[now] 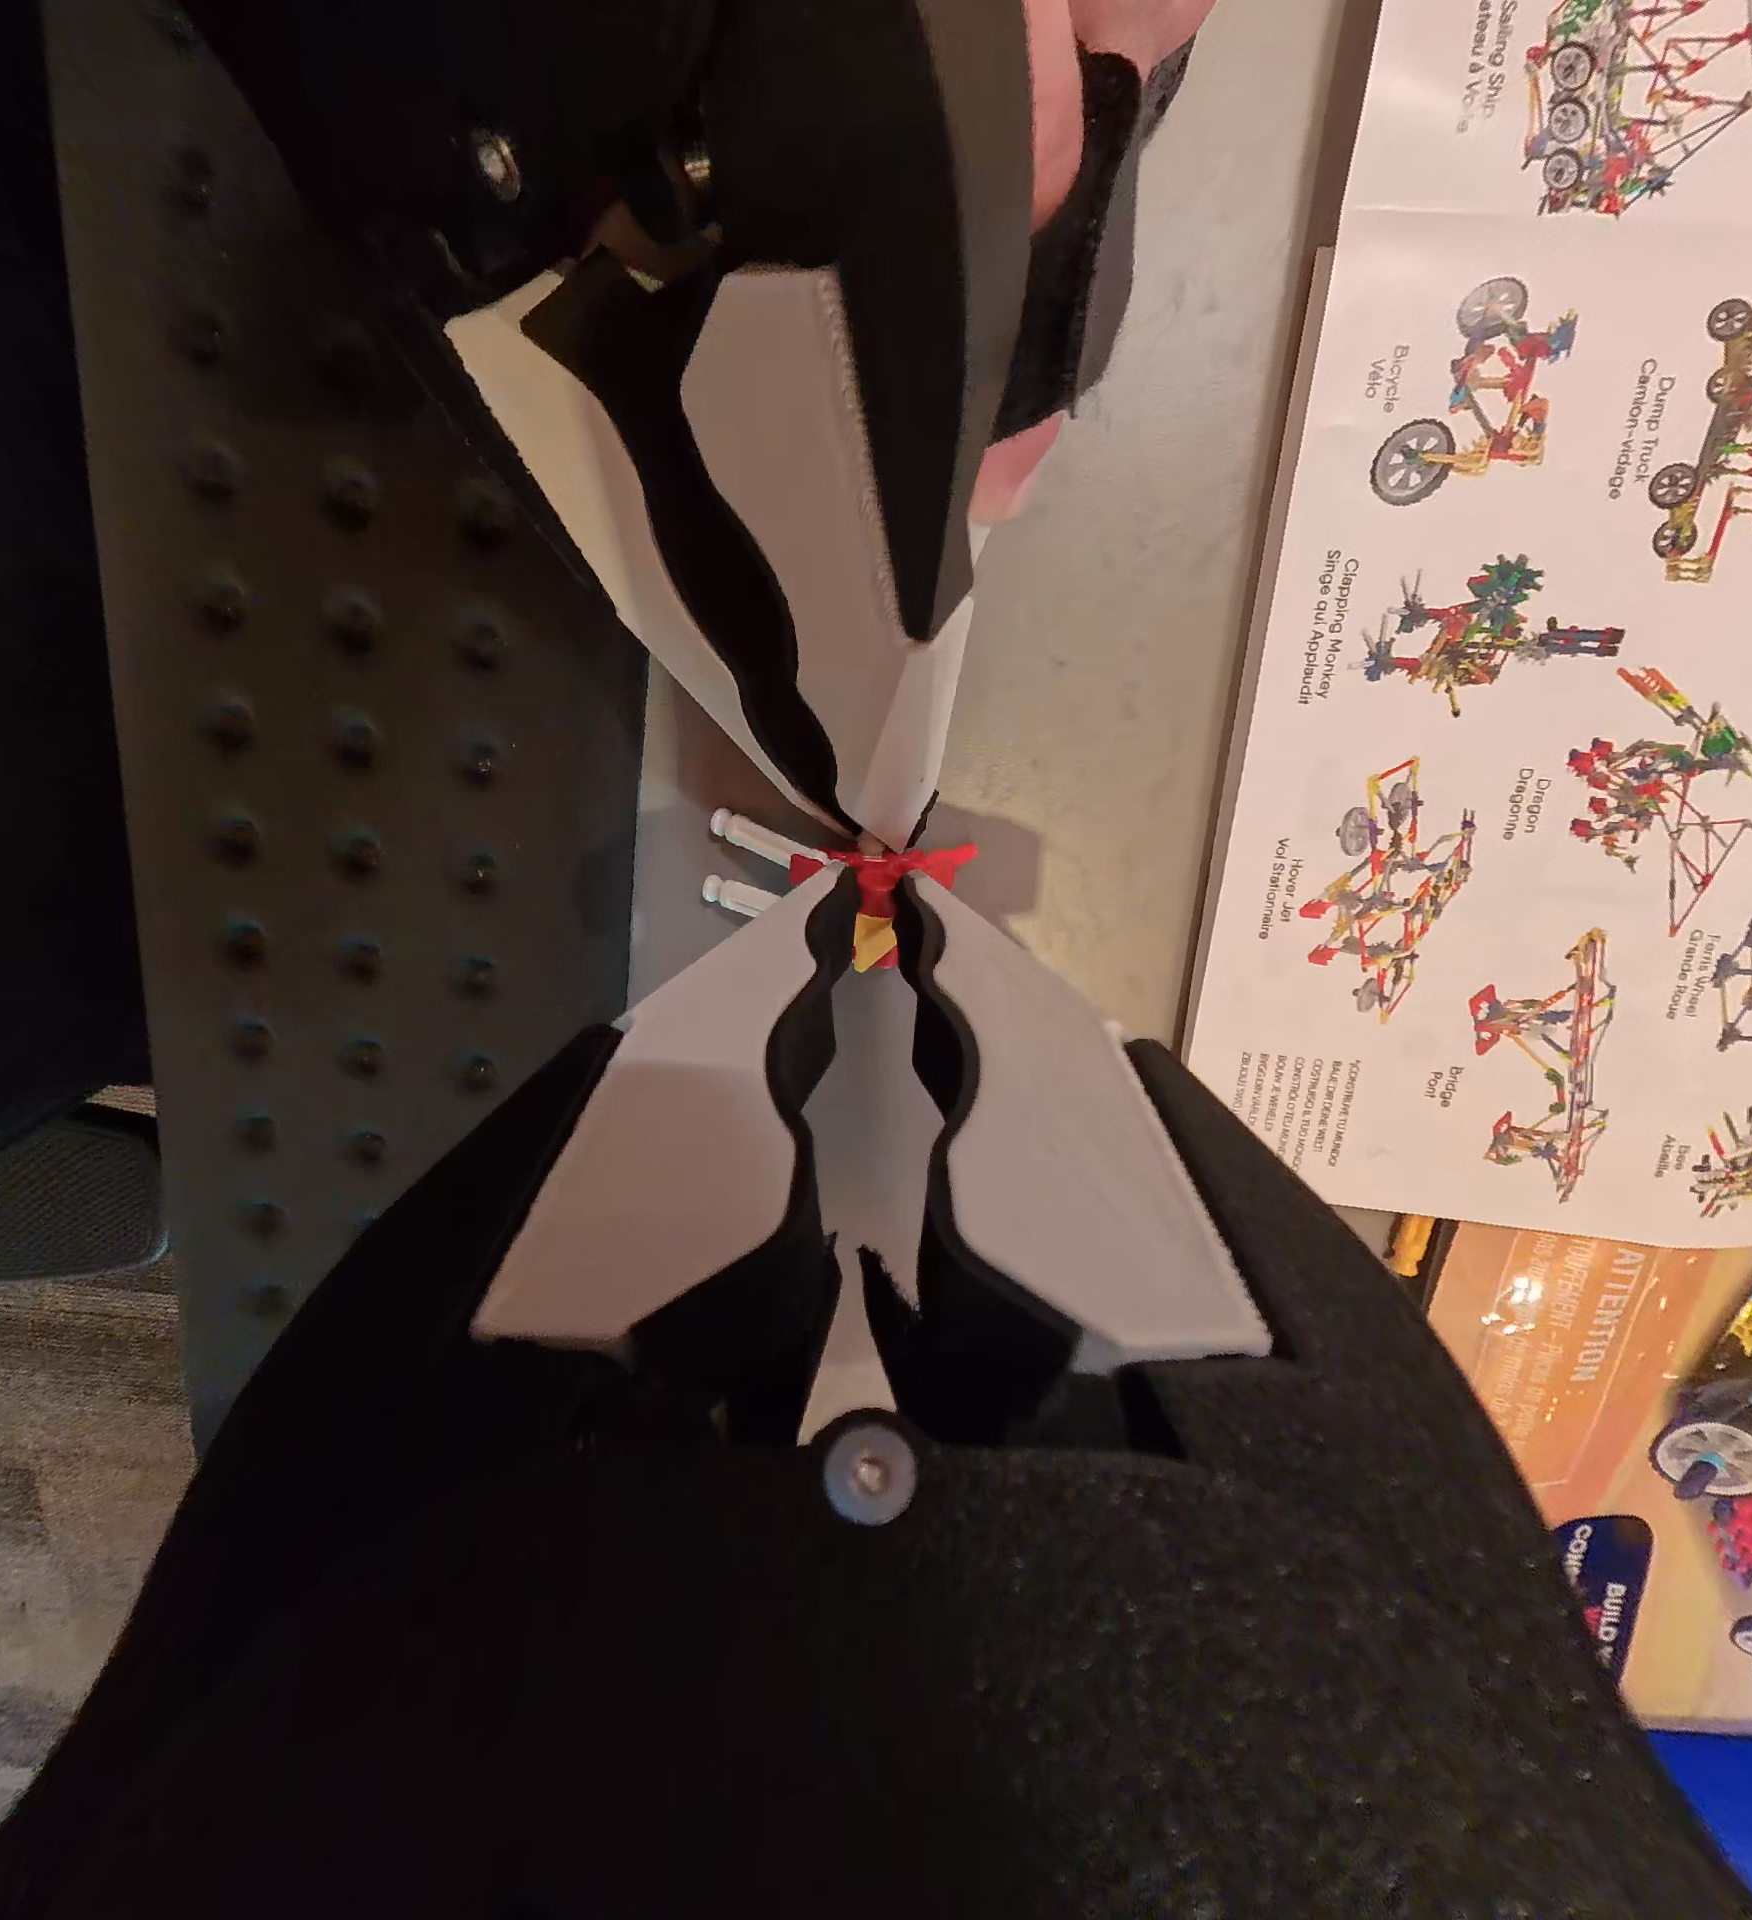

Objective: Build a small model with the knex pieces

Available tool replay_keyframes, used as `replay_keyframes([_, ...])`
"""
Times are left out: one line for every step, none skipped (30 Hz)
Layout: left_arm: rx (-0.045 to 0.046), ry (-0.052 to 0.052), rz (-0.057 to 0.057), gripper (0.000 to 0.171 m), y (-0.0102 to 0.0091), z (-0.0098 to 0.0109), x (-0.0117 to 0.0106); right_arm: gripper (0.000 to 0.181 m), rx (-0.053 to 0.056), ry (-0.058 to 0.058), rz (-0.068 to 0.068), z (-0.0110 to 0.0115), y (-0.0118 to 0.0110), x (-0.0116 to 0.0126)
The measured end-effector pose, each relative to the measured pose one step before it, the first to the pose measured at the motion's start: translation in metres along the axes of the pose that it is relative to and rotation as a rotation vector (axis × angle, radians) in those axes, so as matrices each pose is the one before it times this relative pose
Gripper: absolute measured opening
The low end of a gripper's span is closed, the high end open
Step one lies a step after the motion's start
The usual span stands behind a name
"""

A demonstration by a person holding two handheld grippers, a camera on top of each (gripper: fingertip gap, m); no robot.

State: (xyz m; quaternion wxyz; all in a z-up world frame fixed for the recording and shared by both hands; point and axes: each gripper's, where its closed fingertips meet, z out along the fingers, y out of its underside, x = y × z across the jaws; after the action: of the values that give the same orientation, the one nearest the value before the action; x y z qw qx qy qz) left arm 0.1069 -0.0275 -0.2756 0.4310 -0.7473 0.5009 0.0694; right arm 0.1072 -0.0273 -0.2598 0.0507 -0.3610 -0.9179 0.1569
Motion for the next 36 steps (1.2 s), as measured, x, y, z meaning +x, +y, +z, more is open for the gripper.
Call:
replay_keyframes([0.00018, -0.0017, 0.0019, 0.000, -0.00020, 0.00052, -0.00039, 0.007, -0.0023, -0.0028, 0.0040, -0.00019, 0.00034, 0.00017])
replay_keyframes([0.00358, 0.0046, -0.0048, 0.000, -0.00006, 0.00004, -0.00019, 0.007, -0.0063, 0.0043, -0.0041, 0.00000, -0.00005, 0.00008])
replay_keyframes([-0.00296, -0.0018, 0.0032, 0.000, 0.00017, 0.00021, -0.00013, 0.007, -0.0040, -0.0008, 0.0006, 0.00005, -0.00014, 0.00009])
replay_keyframes([-0.00234, -0.0066, 0.0138, 0.000, 0.00000, 0.00000, -0.00007, 0.007, 0.0005, -0.0042, 0.0042, 0.00003, -0.00011, 0.00004])
replay_keyframes([-0.00084, -0.0007, -0.0027, 0.000, 0.00004, 0.00002, -0.00010, 0.007, -0.0020, -0.0025, 0.0018, -0.00004, -0.00005, -0.00011])
replay_keyframes([0.00159, 0.0054, -0.0118, 0.000, -0.00021, 0.00001, 0.00002, 0.007, -0.0075, 0.0002, -0.0058, -0.00004, -0.00008, -0.00002])
replay_keyframes([-0.00074, 0.0006, -0.0003, 0.000, 0.00003, -0.00004, -0.00002, 0.007, -0.0082, 0.0003, -0.0075, -0.00003, -0.00020, 0.00007])
replay_keyframes([-0.00376, -0.0059, 0.0075, 0.000, -0.00007, -0.00007, -0.00001, 0.007, -0.0051, -0.0014, -0.0041, -0.00010, -0.00011, -0.00001])
replay_keyframes([-0.00173, 0.0009, -0.0055, 0.000, -0.00005, -0.00001, -0.00004, 0.007, 0.0015, -0.0068, 0.0060, -0.00007, -0.00012, 0.00011])
replay_keyframes([0.00231, 0.0037, -0.0070, 0.000, -0.00007, 0.00017, -0.00020, 0.007, 0.0036, -0.0058, 0.0075, -0.00018, 0.00003, 0.00018])
replay_keyframes([-0.00485, -0.0039, 0.0078, 0.000, -0.00010, 0.00009, -0.00020, 0.007, -0.0007, -0.0021, -0.0013, -0.00013, -0.00005, 0.00023])
replay_keyframes([-0.00293, -0.0040, 0.0034, 0.000, 0.00007, 0.00021, -0.00001, 0.007, -0.0034, -0.0048, -0.0018, -0.00010, -0.00010, 0.00027])
replay_keyframes([0.00311, 0.0034, -0.0120, 0.000, 0.00027, 0.00031, -0.00064, 0.007, -0.0056, 0.0015, -0.0055, -0.00025, -0.00005, 0.00077])
replay_keyframes([-0.00373, -0.0080, 0.0075, 0.000, 0.00040, 0.00015, -0.00089, 0.007, -0.0051, 0.0059, -0.0062, -0.00031, -0.00006, 0.00058])
replay_keyframes([-0.00399, -0.0102, 0.0145, 0.000, -0.00029, 0.00007, 0.00002, 0.007, 0.0035, -0.0049, 0.0057, -0.00032, 0.00021, 0.00005])
replay_keyframes([0.00095, 0.0028, -0.0044, 0.000, -0.00010, 0.00014, -0.00012, 0.007, 0.0100, -0.0075, 0.0099, -0.00046, 0.00006, 0.00019])
replay_keyframes([-0.00158, 0.0027, -0.0051, 0.000, 0.00011, -0.00002, -0.00033, 0.007, 0.0098, -0.0069, 0.0081, -0.00037, 0.00000, 0.00021])
replay_keyframes([-0.00480, -0.0128, 0.0222, 0.000, -0.00028, 0.00016, -0.00010, 0.007, 0.0044, -0.0068, 0.0037, -0.00016, 0.00025, 0.00009])
replay_keyframes([-0.00283, -0.0055, 0.0097, 0.000, -0.00033, 0.00027, -0.00006, 0.007, -0.0002, -0.0022, -0.0044, 0.00006, 0.00012, 0.00007])
replay_keyframes([0.00536, 0.0096, -0.0202, 0.000, -0.00009, -0.00003, -0.00005, 0.007, 0.0005, -0.0025, -0.0027, -0.00001, 0.00006, -0.00016])
replay_keyframes([-0.00314, -0.0063, 0.0099, 0.000, -0.00002, 0.00017, -0.00032, 0.007, -0.0004, -0.0021, -0.0033, 0.00013, -0.00011, 0.00002])
replay_keyframes([-0.01053, -0.0154, 0.0223, 0.000, -0.00017, -0.00001, -0.00005, 0.007, 0.0010, -0.0042, 0.0025, 0.00019, 0.00000, -0.00012])
replay_keyframes([0.00297, 0.0087, -0.0209, 0.000, -0.00022, 0.00007, -0.00008, 0.008, -0.0009, -0.0005, 0.0008, 0.00020, -0.00002, -0.00017])
replay_keyframes([0.00228, 0.0053, -0.0141, 0.000, 0.00008, 0.00010, -0.00067, 0.007, -0.0039, 0.0022, -0.0026, 0.00028, -0.00012, 0.00021])
replay_keyframes([-0.01236, -0.0176, 0.0252, 0.000, 0.00021, 0.00027, -0.00023, 0.008, -0.0016, -0.0034, 0.0013, 0.00040, 0.00042, 0.00018])
replay_keyframes([-0.00198, -0.0032, 0.0026, 0.000, -0.00037, 0.00009, 0.00022, 0.008, 0.0001, -0.0038, 0.0007, 0.00048, 0.00038, -0.00019])
replay_keyframes([0.00710, 0.0115, -0.0273, 0.000, -0.00034, 0.00002, -0.00051, 0.008, -0.0026, 0.0005, -0.0012, 0.00006, 0.00035, -0.00018])
replay_keyframes([-0.00380, -0.0108, 0.0147, 0.000, -0.00018, -0.00002, -0.00059, 0.008, -0.0047, 0.0000, -0.0031, 0.00012, -0.00003, -0.00007])
replay_keyframes([-0.00666, -0.0122, 0.0155, 0.000, -0.00009, -0.00005, 0.00022, 0.008, -0.0028, -0.0031, -0.0013, 0.00044, -0.00006, 0.00009])
replay_keyframes([0.00739, 0.0114, -0.0188, 0.000, -0.00030, 0.00004, 0.00004, 0.008, -0.0011, 0.0001, -0.0013, 0.00041, -0.00001, -0.00012])
replay_keyframes([-0.00139, -0.0016, 0.0003, 0.000, -0.00012, 0.00000, -0.00022, 0.008, -0.0021, 0.0024, 0.0004, 0.00022, -0.00038, -0.00034])
replay_keyframes([-0.01009, -0.0184, 0.0270, 0.000, -0.00032, -0.00019, 0.00021, 0.008, -0.0048, 0.0052, -0.0042, 0.00045, -0.00014, -0.00051])
replay_keyframes([0.00836, 0.0090, -0.0139, 0.000, -0.00028, -0.00010, 0.00016, 0.008, 0.0036, -0.0015, 0.0051, 0.00039, -0.00006, -0.00007])
replay_keyframes([0.00296, 0.0101, -0.0218, 0.000, 0.00004, 0.00001, -0.00031, 0.009, 0.0035, -0.0026, 0.0059, -0.00002, -0.00016, -0.00003])
replay_keyframes([-0.01063, -0.0196, 0.0309, 0.000, -0.00073, 0.00030, 0.00003, 0.009, -0.0047, -0.0011, -0.0030, -0.00016, 0.00030, -0.00069])
replay_keyframes([0.00043, -0.0011, 0.0046, 0.000, -0.00054, 0.00040, 0.00039, 0.009, 0.0028, 0.0001, 0.0022, 0.00029, -0.00055, -0.00069])
